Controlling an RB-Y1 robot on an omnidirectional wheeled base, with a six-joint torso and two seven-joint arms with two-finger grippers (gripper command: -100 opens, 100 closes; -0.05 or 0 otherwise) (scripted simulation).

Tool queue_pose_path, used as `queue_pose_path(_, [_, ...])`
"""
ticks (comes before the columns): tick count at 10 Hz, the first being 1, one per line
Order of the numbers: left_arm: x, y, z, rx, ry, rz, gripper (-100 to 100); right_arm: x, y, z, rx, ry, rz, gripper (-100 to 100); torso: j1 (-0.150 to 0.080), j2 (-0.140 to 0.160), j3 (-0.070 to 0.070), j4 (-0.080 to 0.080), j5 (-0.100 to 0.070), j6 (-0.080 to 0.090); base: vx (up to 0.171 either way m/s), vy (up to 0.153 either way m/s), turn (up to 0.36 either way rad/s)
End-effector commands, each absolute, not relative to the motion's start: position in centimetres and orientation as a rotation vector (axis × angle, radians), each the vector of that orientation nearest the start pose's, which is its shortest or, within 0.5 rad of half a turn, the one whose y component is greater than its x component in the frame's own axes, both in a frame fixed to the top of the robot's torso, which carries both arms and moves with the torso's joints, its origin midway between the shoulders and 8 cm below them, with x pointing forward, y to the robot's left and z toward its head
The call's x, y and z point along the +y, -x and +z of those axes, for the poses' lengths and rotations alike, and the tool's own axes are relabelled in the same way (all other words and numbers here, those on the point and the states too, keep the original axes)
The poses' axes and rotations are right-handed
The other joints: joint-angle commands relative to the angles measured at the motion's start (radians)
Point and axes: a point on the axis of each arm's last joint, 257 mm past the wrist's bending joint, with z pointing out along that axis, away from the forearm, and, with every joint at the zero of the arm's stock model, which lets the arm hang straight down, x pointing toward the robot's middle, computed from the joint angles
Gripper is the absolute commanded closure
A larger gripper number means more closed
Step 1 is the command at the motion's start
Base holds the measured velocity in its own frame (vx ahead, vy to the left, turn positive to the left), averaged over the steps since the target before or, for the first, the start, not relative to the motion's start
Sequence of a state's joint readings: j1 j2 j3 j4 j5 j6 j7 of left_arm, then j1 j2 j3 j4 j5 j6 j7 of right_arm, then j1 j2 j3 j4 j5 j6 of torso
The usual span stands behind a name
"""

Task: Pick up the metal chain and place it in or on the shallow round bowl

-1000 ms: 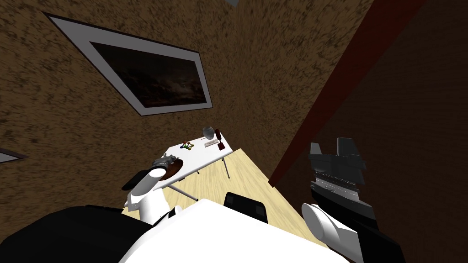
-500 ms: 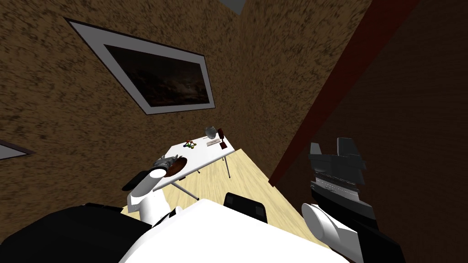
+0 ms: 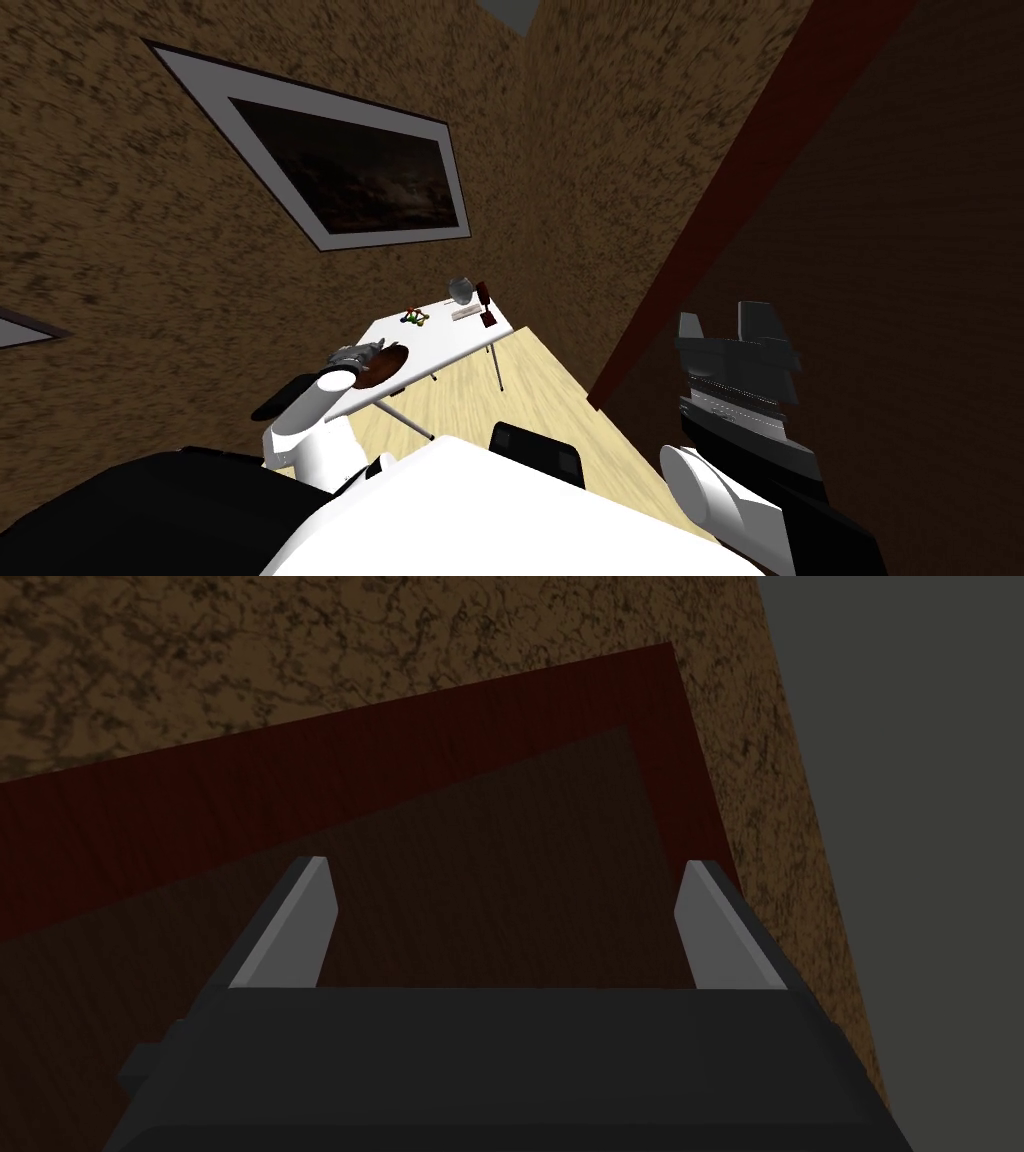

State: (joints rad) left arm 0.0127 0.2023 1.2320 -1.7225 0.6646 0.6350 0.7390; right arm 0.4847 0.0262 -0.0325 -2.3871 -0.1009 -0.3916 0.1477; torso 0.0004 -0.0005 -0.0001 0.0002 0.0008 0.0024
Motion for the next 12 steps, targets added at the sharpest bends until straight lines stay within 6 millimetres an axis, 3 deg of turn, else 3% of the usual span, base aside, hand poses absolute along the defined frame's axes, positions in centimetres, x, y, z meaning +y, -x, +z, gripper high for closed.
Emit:
queue_pose_path(1, [73.6,-24.5,-17.1,-0.598,1.924,-1.377,-100,-29.9,-33.6,5.6,0.562,-0.668,1.210,0,0.000,0.000,0.000,0.000,0.000,0.000,0.044,-0.018,-0.005])
queue_pose_path(7, [74.3,-22.0,-13.8,-0.601,1.921,-1.368,-100,-29.9,-33.6,5.6,0.562,-0.668,1.210,0,0.000,0.000,0.000,0.000,0.000,0.000,0.038,-0.013,-0.010])
queue_pose_path(8, [74.2,-22.1,-14.1,-0.600,1.918,-1.369,-100,-29.9,-33.6,5.6,0.562,-0.668,1.210,0,0.000,0.000,0.000,0.000,0.000,0.000,0.019,-0.006,0.000])
queue_pose_path(9, [74.2,-22.1,-14.0,-0.601,1.921,-1.369,0,-29.9,-33.6,5.7,0.562,-0.668,1.210,0,0.000,0.001,0.000,0.000,0.000,0.000,0.000,0.000,0.000])
queue_pose_path(12, [74.2,-22.1,-14.0,-0.601,1.921,-1.369,0,-29.9,-33.6,5.7,0.562,-0.668,1.211,0,0.001,0.002,0.001,0.000,0.000,0.000,0.000,0.000,0.000])
